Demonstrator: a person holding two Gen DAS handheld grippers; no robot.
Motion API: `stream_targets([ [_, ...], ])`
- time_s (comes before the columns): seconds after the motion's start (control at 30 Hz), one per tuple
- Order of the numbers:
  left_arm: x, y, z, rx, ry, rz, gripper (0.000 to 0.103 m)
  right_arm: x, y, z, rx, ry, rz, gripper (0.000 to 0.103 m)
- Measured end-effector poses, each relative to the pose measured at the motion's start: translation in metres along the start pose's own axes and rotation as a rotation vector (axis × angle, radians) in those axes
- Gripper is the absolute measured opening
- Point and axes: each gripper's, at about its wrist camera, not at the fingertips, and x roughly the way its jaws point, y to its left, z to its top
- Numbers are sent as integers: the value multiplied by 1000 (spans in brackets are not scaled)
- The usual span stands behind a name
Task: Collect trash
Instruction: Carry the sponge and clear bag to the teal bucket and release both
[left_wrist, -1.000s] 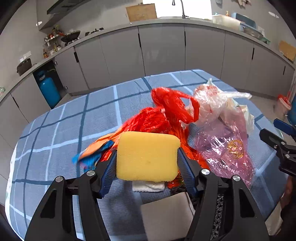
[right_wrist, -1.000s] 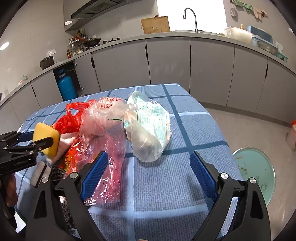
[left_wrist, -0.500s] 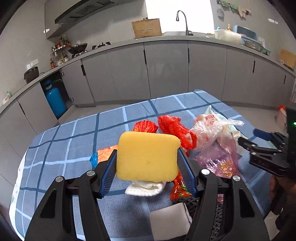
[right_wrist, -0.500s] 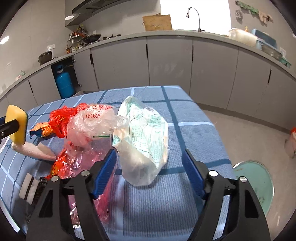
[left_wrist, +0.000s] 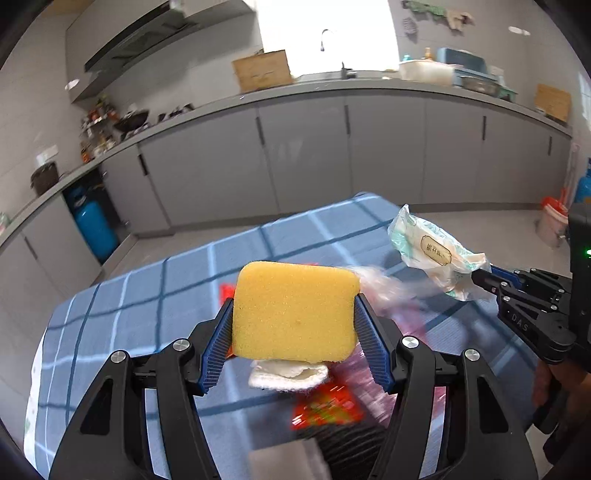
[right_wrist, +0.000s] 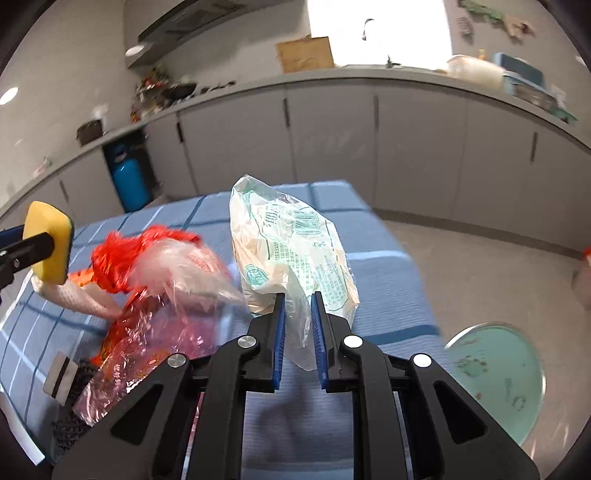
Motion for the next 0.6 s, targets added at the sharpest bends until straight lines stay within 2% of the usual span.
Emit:
stream_targets([
  [0.23,8,-66,28,76,-32,-96,63,-36,-66,-3,73,-44,-105,10],
  [0.37,14,-109,36,122,-34,-159,63,-45,-108,-18,110,-22,-164,9],
  [0.6,22,-169,42,202,-22,-231,63,-60,-153,-38,195,-26,-200,9],
])
